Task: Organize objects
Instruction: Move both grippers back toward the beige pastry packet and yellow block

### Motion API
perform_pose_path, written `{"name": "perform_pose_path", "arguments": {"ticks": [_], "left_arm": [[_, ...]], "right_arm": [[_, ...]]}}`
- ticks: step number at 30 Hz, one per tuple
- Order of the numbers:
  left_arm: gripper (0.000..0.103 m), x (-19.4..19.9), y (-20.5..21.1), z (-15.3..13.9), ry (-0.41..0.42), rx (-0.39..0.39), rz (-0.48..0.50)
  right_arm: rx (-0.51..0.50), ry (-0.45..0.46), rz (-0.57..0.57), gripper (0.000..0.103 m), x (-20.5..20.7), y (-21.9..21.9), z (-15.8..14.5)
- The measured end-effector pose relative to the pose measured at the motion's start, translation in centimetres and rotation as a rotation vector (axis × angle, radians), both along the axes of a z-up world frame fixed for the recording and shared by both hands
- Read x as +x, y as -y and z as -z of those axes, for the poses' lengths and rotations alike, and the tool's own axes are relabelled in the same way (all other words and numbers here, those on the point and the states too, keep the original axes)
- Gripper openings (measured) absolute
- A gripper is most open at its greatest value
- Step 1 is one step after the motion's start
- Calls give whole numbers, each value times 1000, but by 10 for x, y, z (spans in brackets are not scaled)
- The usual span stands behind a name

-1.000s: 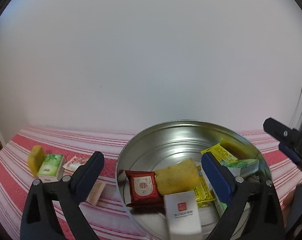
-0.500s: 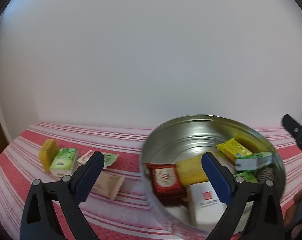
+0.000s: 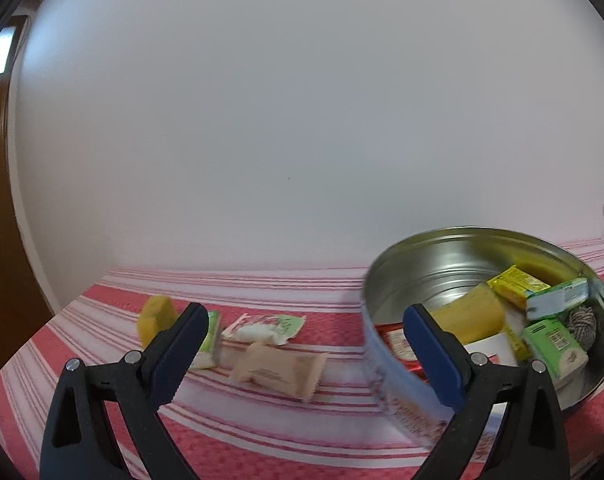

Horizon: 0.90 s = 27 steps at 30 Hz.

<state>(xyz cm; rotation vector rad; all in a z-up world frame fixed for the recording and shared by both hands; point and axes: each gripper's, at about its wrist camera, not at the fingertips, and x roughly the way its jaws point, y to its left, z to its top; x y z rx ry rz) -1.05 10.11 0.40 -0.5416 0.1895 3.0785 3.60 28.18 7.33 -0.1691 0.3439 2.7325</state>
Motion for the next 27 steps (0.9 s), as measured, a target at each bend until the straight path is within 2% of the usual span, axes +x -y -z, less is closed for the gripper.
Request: {"name": "perform_pose_path", "arguments": {"ticks": [17,24,27], "left_arm": [[99,-5,73,5,53,55,-28],[99,-17,107,8,78,60,-79],[99,-22,122,8,82,51,-104]], "right_arm": [[2,93,-25,103,5,59,9],[35,133,-104,103,-6,105,11],[52,149,-140,99,-14,124,12]]}}
